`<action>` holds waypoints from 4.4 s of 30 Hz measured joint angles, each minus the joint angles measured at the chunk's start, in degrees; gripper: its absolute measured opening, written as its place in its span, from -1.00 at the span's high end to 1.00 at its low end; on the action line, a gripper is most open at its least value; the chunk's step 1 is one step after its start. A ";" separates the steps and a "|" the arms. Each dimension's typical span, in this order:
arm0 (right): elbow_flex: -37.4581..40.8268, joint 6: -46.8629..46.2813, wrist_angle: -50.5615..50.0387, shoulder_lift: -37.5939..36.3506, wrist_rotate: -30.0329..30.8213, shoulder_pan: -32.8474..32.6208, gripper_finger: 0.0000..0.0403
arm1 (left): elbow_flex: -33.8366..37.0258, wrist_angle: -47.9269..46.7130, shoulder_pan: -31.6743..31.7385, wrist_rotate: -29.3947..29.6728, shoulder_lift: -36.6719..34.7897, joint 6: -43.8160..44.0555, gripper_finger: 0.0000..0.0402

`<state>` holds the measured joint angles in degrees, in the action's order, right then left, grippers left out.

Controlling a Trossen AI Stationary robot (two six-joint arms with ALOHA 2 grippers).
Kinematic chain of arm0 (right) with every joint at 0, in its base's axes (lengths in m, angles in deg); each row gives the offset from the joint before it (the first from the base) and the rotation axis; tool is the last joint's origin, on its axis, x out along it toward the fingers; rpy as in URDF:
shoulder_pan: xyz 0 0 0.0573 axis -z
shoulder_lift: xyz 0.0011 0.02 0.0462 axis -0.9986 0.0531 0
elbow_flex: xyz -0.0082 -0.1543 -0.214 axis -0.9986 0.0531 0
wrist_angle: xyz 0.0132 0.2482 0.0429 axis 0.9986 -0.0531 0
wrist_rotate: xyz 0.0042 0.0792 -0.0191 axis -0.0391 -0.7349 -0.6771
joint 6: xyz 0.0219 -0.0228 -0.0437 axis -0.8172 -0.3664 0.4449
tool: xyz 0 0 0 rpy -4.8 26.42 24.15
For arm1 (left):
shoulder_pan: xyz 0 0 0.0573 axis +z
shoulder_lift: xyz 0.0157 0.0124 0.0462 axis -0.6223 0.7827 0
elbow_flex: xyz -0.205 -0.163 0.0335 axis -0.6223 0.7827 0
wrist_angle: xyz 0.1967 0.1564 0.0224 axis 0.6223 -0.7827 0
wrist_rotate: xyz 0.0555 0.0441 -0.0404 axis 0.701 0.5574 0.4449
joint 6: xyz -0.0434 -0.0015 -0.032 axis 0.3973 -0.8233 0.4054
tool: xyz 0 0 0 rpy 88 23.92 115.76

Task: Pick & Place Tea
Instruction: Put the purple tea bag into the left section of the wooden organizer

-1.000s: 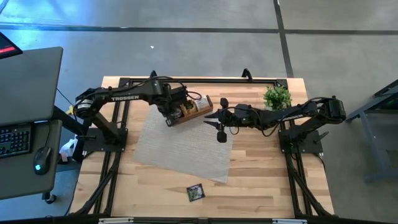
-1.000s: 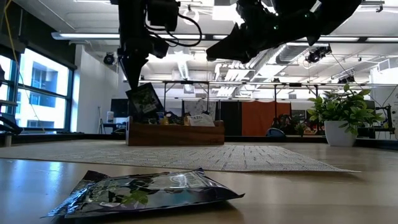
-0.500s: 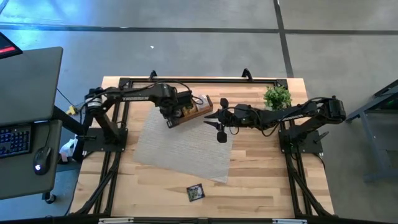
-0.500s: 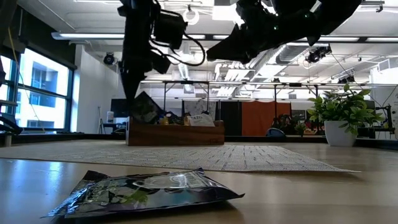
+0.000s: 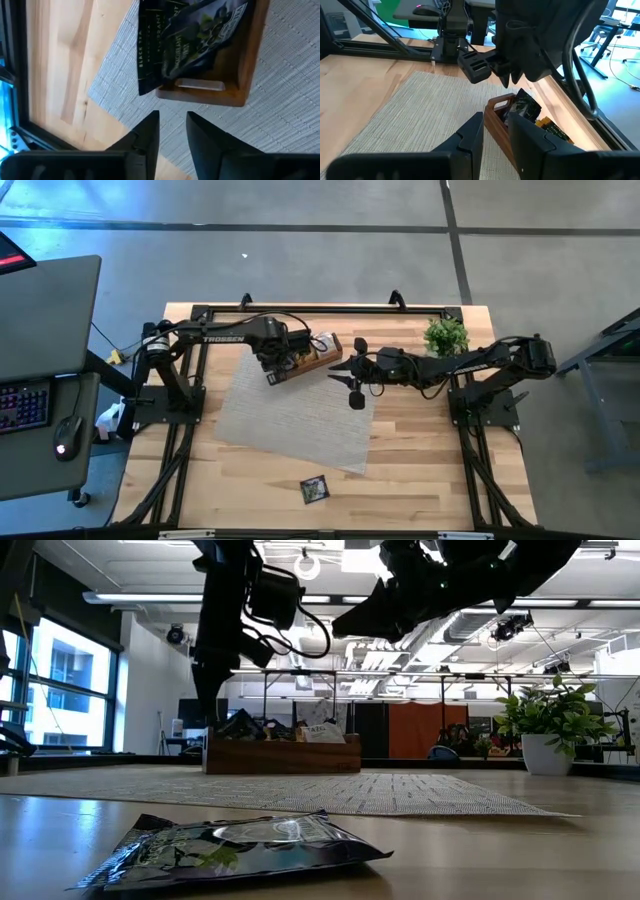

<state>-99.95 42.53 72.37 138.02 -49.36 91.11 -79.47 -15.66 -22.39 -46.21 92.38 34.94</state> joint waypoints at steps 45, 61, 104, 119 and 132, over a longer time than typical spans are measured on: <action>-42.45 -11.50 -14.13 45.16 8.68 3.47 1.00 | 14.75 -5.77 -22.51 34.73 -36.84 39.99 0.95; -48.08 5.79 -42.95 29.93 5.76 -6.31 1.00 | 14.71 -5.88 -22.51 34.76 -36.75 40.00 0.95; -24.75 -11.82 -14.01 37.74 -10.11 -30.18 0.98 | 48.95 94.52 -57.36 -4.44 -11.60 63.77 0.95; -26.93 -5.22 -16.10 40.30 -7.37 -28.76 0.99 | 41.29 97.49 -56.83 -10.60 0.02 55.62 0.53; -26.71 -4.94 -14.48 40.44 -5.43 -27.44 1.00 | 39.43 95.28 -52.18 -12.51 0.00 70.83 0.21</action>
<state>-126.66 37.59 57.89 178.45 -54.79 63.67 -40.04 79.62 -74.57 -58.72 92.38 105.77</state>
